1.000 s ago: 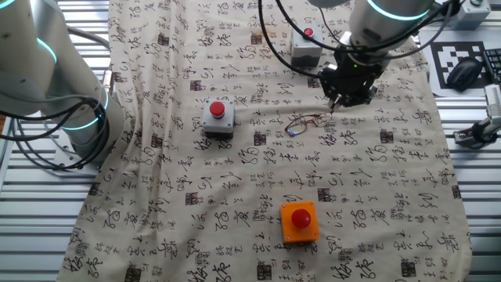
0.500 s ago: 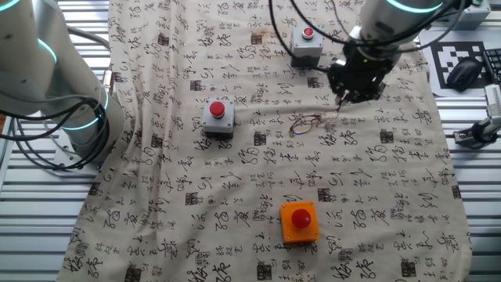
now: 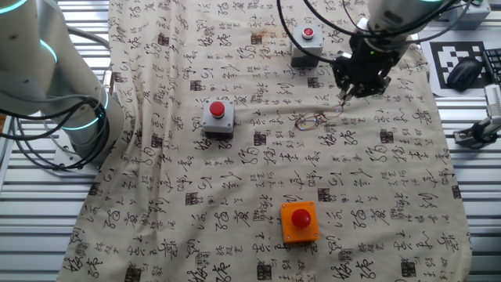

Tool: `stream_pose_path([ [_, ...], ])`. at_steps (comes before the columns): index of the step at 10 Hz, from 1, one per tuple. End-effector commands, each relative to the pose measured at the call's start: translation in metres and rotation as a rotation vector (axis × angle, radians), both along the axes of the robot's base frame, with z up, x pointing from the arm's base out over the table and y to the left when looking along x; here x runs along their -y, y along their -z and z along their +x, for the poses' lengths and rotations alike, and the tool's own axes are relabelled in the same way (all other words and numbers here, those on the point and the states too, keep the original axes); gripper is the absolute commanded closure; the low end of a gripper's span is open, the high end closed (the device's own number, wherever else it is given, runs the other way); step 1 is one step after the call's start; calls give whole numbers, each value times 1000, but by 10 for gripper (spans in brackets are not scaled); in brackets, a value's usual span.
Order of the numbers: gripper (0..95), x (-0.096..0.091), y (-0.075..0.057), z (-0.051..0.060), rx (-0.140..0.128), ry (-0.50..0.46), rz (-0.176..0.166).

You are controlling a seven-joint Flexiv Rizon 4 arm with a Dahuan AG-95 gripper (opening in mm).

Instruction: Unfold the leg of the glasses (with one hand)

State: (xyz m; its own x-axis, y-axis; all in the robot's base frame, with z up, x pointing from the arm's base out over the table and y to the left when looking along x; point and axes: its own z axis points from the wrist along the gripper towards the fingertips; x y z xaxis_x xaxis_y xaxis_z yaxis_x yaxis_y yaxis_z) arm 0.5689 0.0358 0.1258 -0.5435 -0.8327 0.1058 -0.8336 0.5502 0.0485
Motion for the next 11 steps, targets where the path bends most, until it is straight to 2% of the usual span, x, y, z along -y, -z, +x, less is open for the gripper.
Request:
stream_pose_path([
  [1, 950, 1, 3, -1, 9, 3, 1],
  [5, 950, 3, 9, 0, 14, -4, 0],
  [6, 760, 3, 9, 0, 15, -3, 1],
  [8, 760, 3, 9, 0, 17, -1, 4],
  [9, 570, 3, 9, 0, 18, 3, 8],
  [11, 570, 3, 7, 0, 19, 3, 11],
])
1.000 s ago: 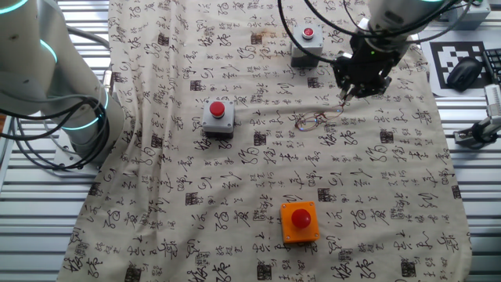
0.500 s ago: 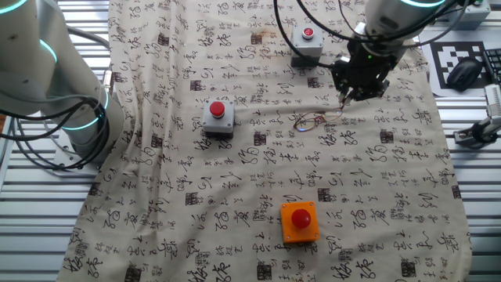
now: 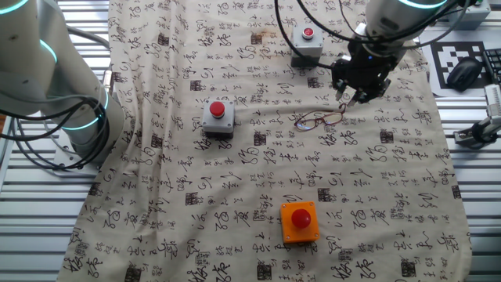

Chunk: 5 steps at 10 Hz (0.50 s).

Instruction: Unfold the leg of the glasses (with one hand)

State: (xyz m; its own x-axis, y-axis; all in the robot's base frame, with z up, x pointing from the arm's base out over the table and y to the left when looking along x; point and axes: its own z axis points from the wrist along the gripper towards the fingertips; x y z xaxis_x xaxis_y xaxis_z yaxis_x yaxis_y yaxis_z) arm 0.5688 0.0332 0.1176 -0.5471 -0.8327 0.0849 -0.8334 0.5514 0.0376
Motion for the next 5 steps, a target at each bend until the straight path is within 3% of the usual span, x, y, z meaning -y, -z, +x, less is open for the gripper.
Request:
stream_pose_path([
  [1, 570, -1, -4, 0, -2, 5, -2],
  [2, 570, -1, -7, -1, -2, 7, -7],
  [3, 760, 2, -14, 0, -2, 8, -10],
  [5, 760, 16, -22, 4, -8, -13, -5],
])
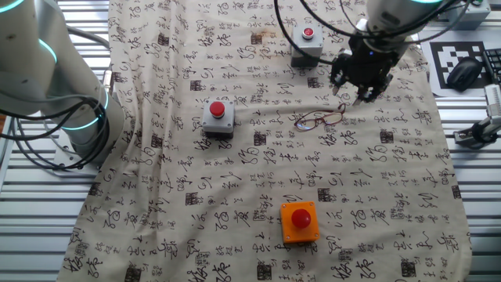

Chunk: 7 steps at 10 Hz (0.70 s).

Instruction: Unfold the leg of the glasses (with one hand)

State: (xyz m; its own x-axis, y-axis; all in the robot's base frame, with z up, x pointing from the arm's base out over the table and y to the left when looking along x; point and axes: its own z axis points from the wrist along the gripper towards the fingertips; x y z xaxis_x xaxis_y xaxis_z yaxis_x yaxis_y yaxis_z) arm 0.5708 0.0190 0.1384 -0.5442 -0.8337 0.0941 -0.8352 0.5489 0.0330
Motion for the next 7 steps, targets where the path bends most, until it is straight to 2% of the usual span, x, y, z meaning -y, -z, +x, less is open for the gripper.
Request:
stream_pose_path([
  [1, 950, 19, -8, 6, -11, -31, 6],
  [3, 950, 39, -13, 6, -14, -43, 8],
  [5, 950, 41, -12, 4, -15, -19, 23],
  [6, 950, 41, -12, 4, -44, -17, 45],
  [7, 950, 41, -12, 4, -48, -7, 49],
])
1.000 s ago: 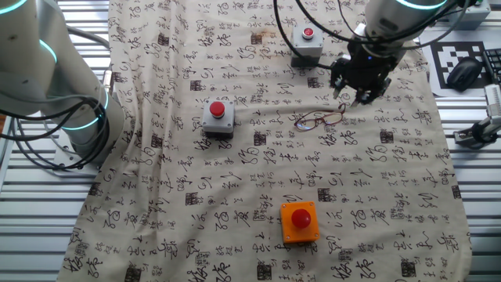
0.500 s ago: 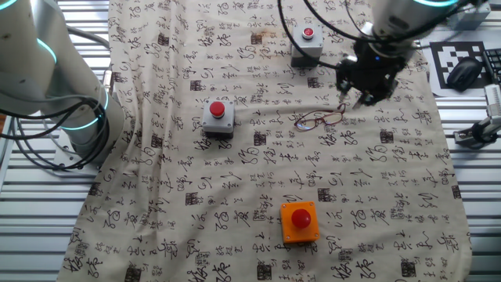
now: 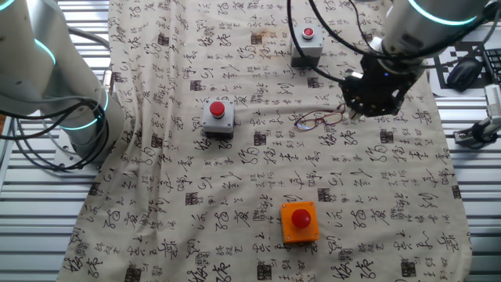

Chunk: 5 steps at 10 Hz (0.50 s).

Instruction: Unfold the leg of the glasses (with one hand)

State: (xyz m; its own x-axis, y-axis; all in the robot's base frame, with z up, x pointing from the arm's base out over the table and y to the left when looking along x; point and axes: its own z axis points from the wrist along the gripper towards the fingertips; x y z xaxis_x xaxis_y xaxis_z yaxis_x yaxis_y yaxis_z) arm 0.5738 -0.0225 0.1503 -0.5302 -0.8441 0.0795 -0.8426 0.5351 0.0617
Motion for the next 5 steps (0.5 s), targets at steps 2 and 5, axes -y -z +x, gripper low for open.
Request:
stream_pose_path([
  [2, 950, -1, 0, 1, -21, 28, 20],
  [5, 950, 12, 13, -17, -6, 67, 43],
])
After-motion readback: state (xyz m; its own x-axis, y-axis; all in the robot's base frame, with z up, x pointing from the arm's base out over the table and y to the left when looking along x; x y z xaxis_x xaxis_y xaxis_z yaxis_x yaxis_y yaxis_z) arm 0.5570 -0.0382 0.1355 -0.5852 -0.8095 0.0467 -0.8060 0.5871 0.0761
